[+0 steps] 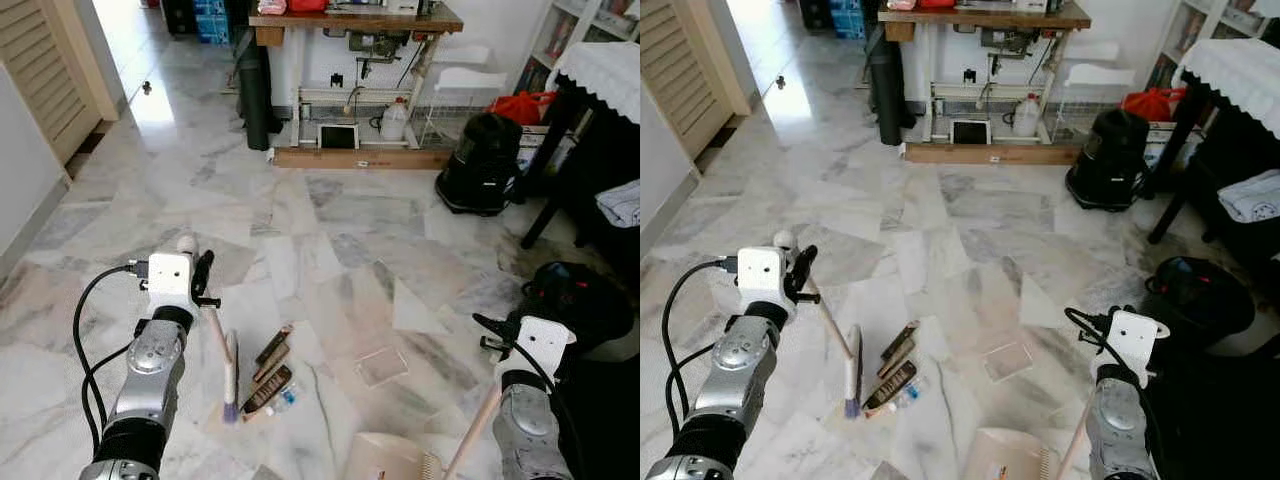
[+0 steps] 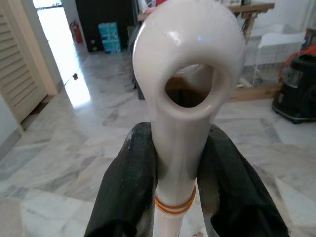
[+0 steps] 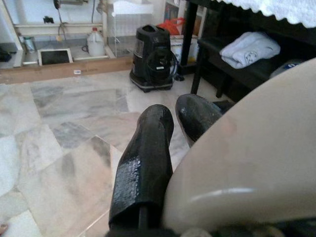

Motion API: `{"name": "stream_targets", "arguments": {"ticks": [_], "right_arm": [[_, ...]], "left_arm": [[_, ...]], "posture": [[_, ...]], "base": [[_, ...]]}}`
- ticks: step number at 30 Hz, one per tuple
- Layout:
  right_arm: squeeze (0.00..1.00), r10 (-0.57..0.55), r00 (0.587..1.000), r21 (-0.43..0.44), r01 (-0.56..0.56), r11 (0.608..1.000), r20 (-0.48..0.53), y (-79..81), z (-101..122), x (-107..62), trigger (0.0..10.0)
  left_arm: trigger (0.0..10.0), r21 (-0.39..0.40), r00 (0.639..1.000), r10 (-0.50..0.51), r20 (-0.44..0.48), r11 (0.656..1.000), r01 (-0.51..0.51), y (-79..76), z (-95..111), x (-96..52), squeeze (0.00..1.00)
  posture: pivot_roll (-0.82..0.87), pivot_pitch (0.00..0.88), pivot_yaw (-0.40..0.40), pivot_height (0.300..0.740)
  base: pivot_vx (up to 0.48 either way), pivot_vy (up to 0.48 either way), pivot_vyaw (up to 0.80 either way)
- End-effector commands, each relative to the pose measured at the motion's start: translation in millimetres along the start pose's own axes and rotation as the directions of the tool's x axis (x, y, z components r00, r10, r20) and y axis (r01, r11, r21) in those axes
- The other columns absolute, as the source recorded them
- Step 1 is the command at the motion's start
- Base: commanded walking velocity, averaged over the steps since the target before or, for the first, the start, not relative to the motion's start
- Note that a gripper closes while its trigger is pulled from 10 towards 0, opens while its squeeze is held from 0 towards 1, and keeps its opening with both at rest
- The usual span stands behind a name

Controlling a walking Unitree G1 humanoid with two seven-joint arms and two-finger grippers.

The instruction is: Sweep floor

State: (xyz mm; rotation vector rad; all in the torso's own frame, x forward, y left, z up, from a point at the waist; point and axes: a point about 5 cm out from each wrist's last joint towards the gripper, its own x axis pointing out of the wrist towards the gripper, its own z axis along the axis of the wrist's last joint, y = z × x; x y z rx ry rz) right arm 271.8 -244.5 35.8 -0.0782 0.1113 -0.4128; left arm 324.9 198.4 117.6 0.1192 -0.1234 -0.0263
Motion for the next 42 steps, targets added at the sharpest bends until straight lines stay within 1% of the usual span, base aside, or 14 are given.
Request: {"name": "stream_targets", "arguments": {"ticks": [1, 3, 4, 5, 7, 11, 17, 24, 30, 35, 38, 39, 42], "right_arm": [[0.0, -0.008, 1.0, 0.004, 0.008, 1.0, 0.023, -4.7, 5.1, 3.8, 10.0], [0.0, -0.008, 1.0, -0.003, 0.008, 1.0, 0.026, -7.1, 6.3, 5.3, 10.0], [0.0, -0.008, 1.0, -0.003, 0.008, 1.0, 0.026, -7.1, 6.3, 5.3, 10.0], [0.0, -0.014, 0.999, -0.019, 0.014, 1.0, 0.033, -9.3, 7.3, 6.1, 10.0], [0.0, -0.024, 0.999, -0.043, 0.026, 0.999, 0.045, -12.3, 9.1, 6.8, 10.0], [0.0, -0.042, 0.998, -0.049, 0.044, 0.998, 0.045, -17.8, 9.6, 8.5, 10.0], [0.0, -0.035, 0.999, -0.048, 0.037, 0.998, 0.033, -18.2, 7.6, 9.0, 10.0], [0.0, -0.008, 0.999, -0.049, 0.01, 0.999, 0.039, -16.1, 7.7, 9.5, 10.0], [0.0, 0.008, 0.999, -0.038, -0.006, 0.999, 0.034, -14.1, 6.3, 9.0, 10.0], [0.0, 0.023, 0.999, -0.038, -0.022, 0.999, 0.029, -13.5, 5.3, 9.2, 10.0], [0.0, 0.031, 0.999, -0.046, -0.03, 0.998, 0.024, -13.3, 5.0, 9.8, 10.0], [0.0, 0.053, 0.998, -0.055, -0.051, 0.997, 0.029, -11.9, 5.8, 9.8, 10.0], [0.0, 0.066, 0.997, -0.068, -0.064, 0.996, 0.033, -11.0, 6.2, 9.5, 10.0]], "left_arm": [[10.0, -0.013, 0.997, -0.017, 0.075, 1.0, 0.018, -3.2, 18.8, 6.6, 0.0], [10.0, -0.035, 0.994, -0.037, 0.101, 0.999, 0.04, -8.5, 26.4, 10.1, 0.0], [10.0, -0.035, 0.994, -0.037, 0.101, 0.999, 0.04, -8.5, 26.4, 10.1, 0.0], [10.0, -0.038, 0.991, -0.062, 0.116, 0.997, 0.067, -14.0, 31.7, 12.2, 0.0], [10.0, -0.039, 0.988, -0.086, 0.132, 0.995, 0.092, -19.6, 37.1, 14.2, 0.0], [10.0, -0.049, 0.986, -0.097, 0.135, 0.993, 0.105, -24.2, 41.1, 16.4, 0.0], [10.0, -0.06, 0.989, -0.101, 0.111, 0.992, 0.108, -24.6, 35.4, 12.6, 0.0], [10.0, -0.077, 0.99, -0.089, 0.107, 0.992, 0.098, -22.7, 35.7, 11.8, 0.0], [10.0, -0.077, 0.991, -0.088, 0.099, 0.992, 0.096, -21.1, 34.6, 12.0, 0.0], [10.0, -0.068, 0.993, -0.077, 0.094, 0.994, 0.083, -20.3, 32.3, 10.7, 0.0], [10.0, -0.065, 0.995, -0.07, 0.076, 0.995, 0.075, -20.0, 28.8, 10.3, 0.0], [10.0, -0.062, 0.995, -0.066, 0.077, 0.996, 0.071, -20.1, 28.9, 10.2, 0.0], [10.0, -0.063, 0.995, -0.058, 0.078, 0.996, 0.063, -19.7, 29.1, 9.9, 0.0]], "posture": [[-0.11, 0.0, -0.008, 0.74], [-0.11, 0.0, -0.009, 0.74], [-0.11, 0.0, -0.009, 0.74], [-0.11, 0.0, -0.008, 0.74], [-0.11, 0.0, -0.007, 0.74], [-0.11, 0.0, -0.006, 0.74], [-0.11, 0.0, -0.004, 0.74], [-0.11, 0.0, -0.004, 0.74], [-0.11, 0.0, -0.001, 0.74], [-0.11, 0.0, -0.001, 0.74], [-0.11, 0.0, -0.002, 0.74], [-0.11, 0.0, -0.005, 0.74], [-0.11, 0.0, -0.008, 0.74]], "base": [[0.0, 0.0, 0.0], [0.0, 0.0, 0.0], [0.0, 0.0, 0.0], [0.0, 0.0, 0.0], [0.0, 0.0, 0.0], [0.0, 0.0, 0.0], [0.0, 0.0, 0.0], [0.0, 0.0, 0.0], [0.0, 0.165, 0.0], [0.0, 0.0, 0.0], [0.285, 0.0, 0.0], [0.304, 0.0, 0.0], [0.305, 0.0, 0.8]]}}
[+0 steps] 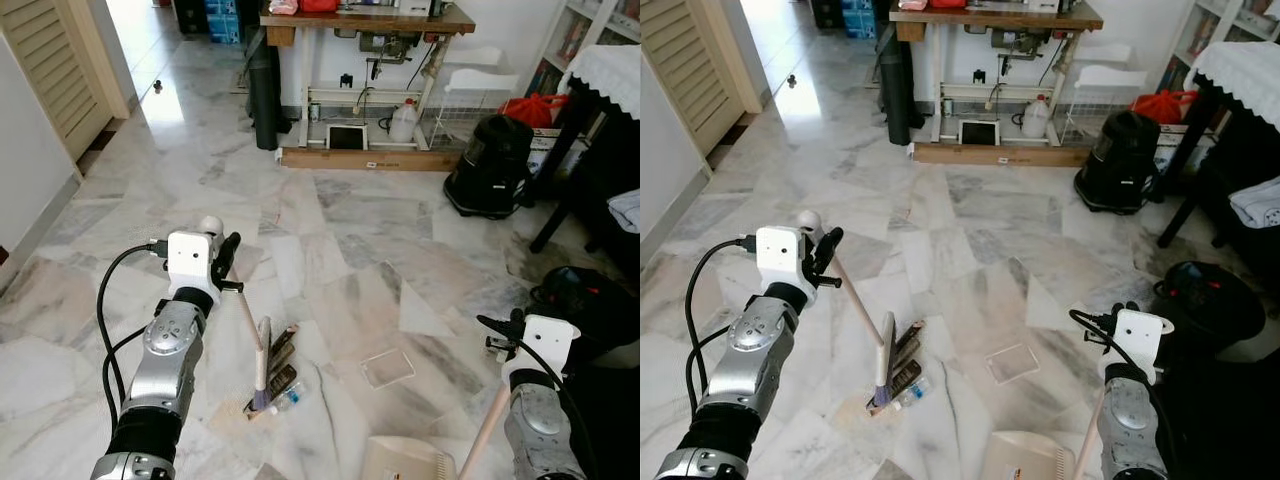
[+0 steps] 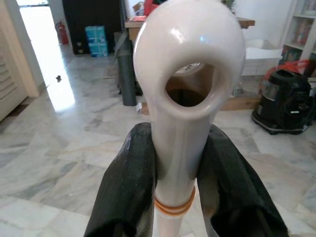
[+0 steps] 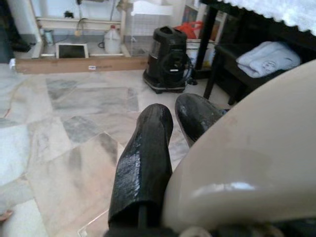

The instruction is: Sweep floor

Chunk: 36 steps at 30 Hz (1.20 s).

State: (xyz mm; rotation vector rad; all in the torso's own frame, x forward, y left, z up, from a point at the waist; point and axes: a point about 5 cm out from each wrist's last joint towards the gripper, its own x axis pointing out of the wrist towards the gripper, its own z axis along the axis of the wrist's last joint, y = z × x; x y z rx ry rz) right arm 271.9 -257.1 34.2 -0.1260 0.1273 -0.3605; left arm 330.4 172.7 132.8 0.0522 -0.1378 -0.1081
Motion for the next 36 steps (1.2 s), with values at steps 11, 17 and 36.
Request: {"name": "stream_targets", "arguments": {"ticks": [11, 17, 36], "right_arm": [[0.0, 0.016, 0.999, 0.036, -0.018, 0.999, 0.032, -0.7, 8.7, 6.0, 10.0], [0.0, 0.018, 0.999, 0.04, -0.019, 0.999, 0.029, -0.1, 8.3, 6.1, 10.0], [0.0, 0.037, 0.999, 0.064, -0.039, 0.997, 0.026, 6.2, 5.9, 3.9, 10.0]], "left_arm": [[10.0, 0.013, 0.998, 0.035, 0.06, 0.999, -0.036, 7.1, 13.4, 1.7, 0.0], [10.0, 0.012, 0.998, 0.031, 0.059, 0.999, -0.031, 5.5, 13.2, 1.7, 0.0], [10.0, 0.009, 0.998, -0.017, 0.059, 1.0, 0.017, 3.1, 15.4, 2.4, 0.0]], "posture": [[-0.11, 0.0, -0.012, 0.74], [-0.11, 0.0, -0.009, 0.74], [-0.11, 0.0, -0.006, 0.74]], "base": [[0.308, 0.0, 0.22], [0.312, 0.0, 0.0], [0.147, 0.0, 0.0]]}}
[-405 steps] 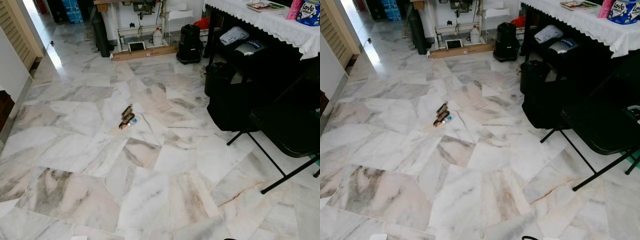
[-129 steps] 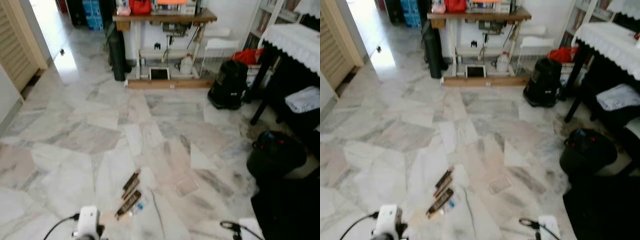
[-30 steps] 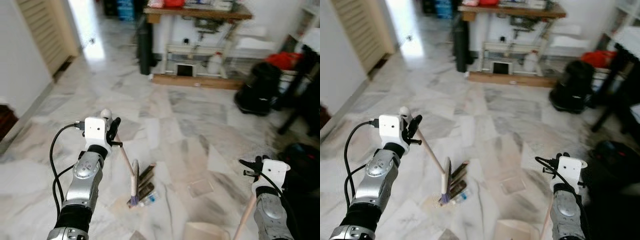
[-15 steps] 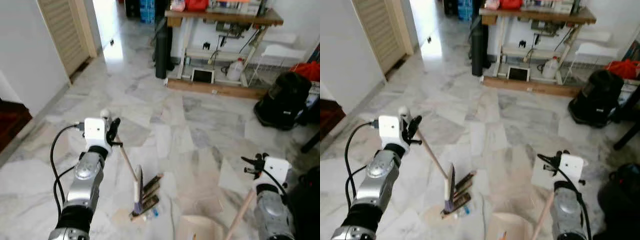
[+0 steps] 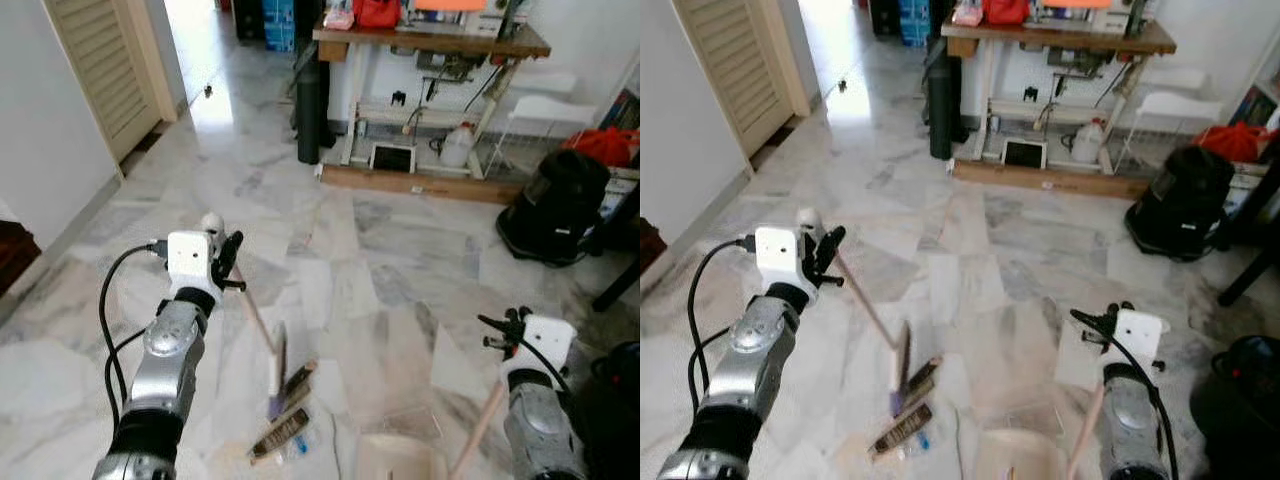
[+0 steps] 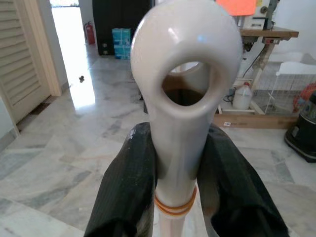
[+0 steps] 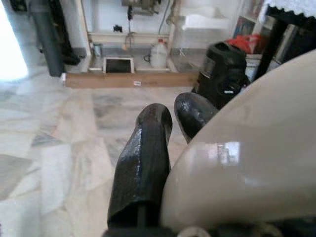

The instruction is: Sweep floor

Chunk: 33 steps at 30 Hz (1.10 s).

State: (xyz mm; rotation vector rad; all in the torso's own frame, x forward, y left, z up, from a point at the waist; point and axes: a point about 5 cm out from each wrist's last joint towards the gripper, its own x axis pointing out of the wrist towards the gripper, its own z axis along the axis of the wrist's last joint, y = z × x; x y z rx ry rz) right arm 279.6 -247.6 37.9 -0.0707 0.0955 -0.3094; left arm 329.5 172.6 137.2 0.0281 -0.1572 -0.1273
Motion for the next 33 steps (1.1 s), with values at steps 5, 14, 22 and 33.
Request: {"name": "stream_targets", "arguments": {"ticks": [5, 14, 22, 33], "right_arm": [[0.0, -0.001, 1.0, 0.018, 0.002, 1.0, -0.014, -1.0, -2.8, -1.5, 10.0], [0.0, 0.023, 0.999, 0.015, -0.023, 1.0, -0.045, 7.6, -11.6, -6.9, 10.0], [0.0, 0.033, 0.997, 0.006, -0.032, 0.999, -0.071, 10.9, -18.7, -11.4, 10.0], [0.0, 0.037, 0.991, 0.0, -0.037, 0.999, -0.127, 19.2, -31.7, -19.4, 10.0]], "left_arm": [[10.0, 0.04, 0.999, -0.046, -0.003, 0.998, 0.046, 4.9, 5.9, 2.1, 0.0], [10.0, 0.098, 0.977, -0.177, -0.123, 0.977, 0.189, 4.5, -12.4, -6.4, 0.0], [10.0, 0.071, 0.924, -0.312, -0.219, 0.94, 0.334, -8.3, -28.6, -15.2, 0.0], [10.0, -0.067, 0.91, -0.332, -0.249, 0.943, 0.326, -15.2, -44.6, -20.0, 0.0]], "posture": [[-0.11, 0.0, -0.008, 0.74], [-0.1, 0.0, -0.003, 0.74], [-0.1, 0.0, 0.0, 0.74], [-0.1, 0.0, 0.004, 0.74]], "base": [[0.0, 0.0, 0.0], [0.0, 0.0, 0.0], [0.0, 0.0, 0.0], [0.0, 0.0, 0.0]]}}
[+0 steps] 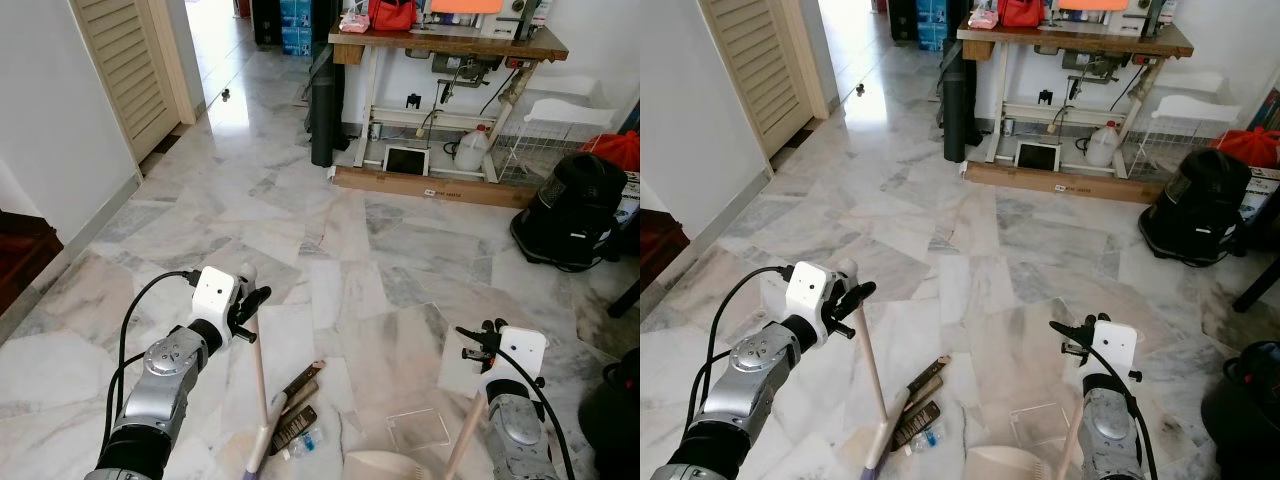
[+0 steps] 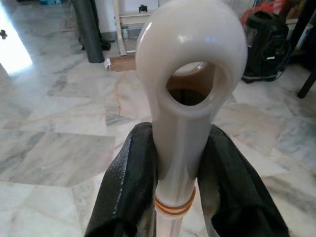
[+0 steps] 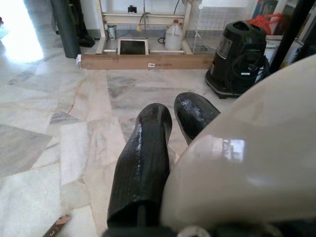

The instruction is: Sweep floor

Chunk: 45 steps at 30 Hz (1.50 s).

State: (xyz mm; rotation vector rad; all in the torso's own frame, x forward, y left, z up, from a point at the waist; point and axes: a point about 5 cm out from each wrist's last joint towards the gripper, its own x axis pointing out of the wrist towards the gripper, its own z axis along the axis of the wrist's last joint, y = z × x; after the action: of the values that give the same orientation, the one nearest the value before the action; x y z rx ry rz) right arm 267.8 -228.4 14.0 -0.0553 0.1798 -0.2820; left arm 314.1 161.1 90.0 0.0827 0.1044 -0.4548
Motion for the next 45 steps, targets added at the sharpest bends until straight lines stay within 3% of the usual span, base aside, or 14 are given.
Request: {"name": "stream_targets", "arguments": {"ticks": [1, 13, 31, 35, 42, 45], "right_arm": [[0.0, 0.01, 0.999, -0.006, -0.01, 1.0, -0.053, 3.8, -10.3, -4.6, 10.0], [0.0, 0.008, 0.998, -0.011, -0.008, 1.0, -0.068, 7.1, -13.5, -5.9, 10.0], [0.0, 0.002, 0.997, -0.006, -0.002, 1.0, -0.076, 7.7, -14.6, -5.9, 10.0], [0.0, 0.001, 0.997, -0.005, -0.002, 1.0, -0.077, 7.9, -14.5, -5.5, 10.0], [0.0, -0.003, 0.998, 0.002, 0.003, 1.0, -0.069, 7.2, -12.7, -4.5, 10.0], [0.0, -0.006, 0.998, 0.018, 0.008, 1.0, -0.068, 6.1, -12.0, -3.7, 10.0]], "left_arm": [[10.0, -0.058, 1.0, -0.026, -0.005, 0.998, 0.025, -1.6, -2.2, 1.7, 0.0], [10.0, -0.141, 0.983, -0.183, -0.012, 0.974, 0.18, -14.2, -2.1, 5.7, 0.0], [10.0, -0.246, 0.972, -0.236, 0.019, 0.941, 0.233, -18.6, 4.1, 5.5, 0.0], [10.0, -0.243, 0.967, -0.256, 0.019, 0.937, 0.253, -20.1, 6.4, 5.5, 0.0], [10.0, -0.191, 0.979, -0.206, 0.007, 0.96, 0.203, -15.2, 6.8, 6.4, 0.0], [10.0, -0.106, 0.996, -0.091, 0.012, 0.99, 0.091, -5.2, 9.8, 8.8, 0.0]], "posture": [[-0.09, 0.0, 0.004, 0.74], [-0.09, 0.0, 0.009, 0.74], [-0.09, 0.0, 0.008, 0.74], [-0.08, 0.0, 0.007, 0.74], [-0.08, 0.0, 0.007, 0.74], [-0.08, 0.0, 0.006, 0.74]], "base": [[0.0, 0.0, 0.0], [0.0, 0.0, 0.0], [0.0, 0.0, 0.0], [0.0, 0.0, 0.0], [0.0, 0.0, 0.0], [0.0, 0.0, 0.0]]}}
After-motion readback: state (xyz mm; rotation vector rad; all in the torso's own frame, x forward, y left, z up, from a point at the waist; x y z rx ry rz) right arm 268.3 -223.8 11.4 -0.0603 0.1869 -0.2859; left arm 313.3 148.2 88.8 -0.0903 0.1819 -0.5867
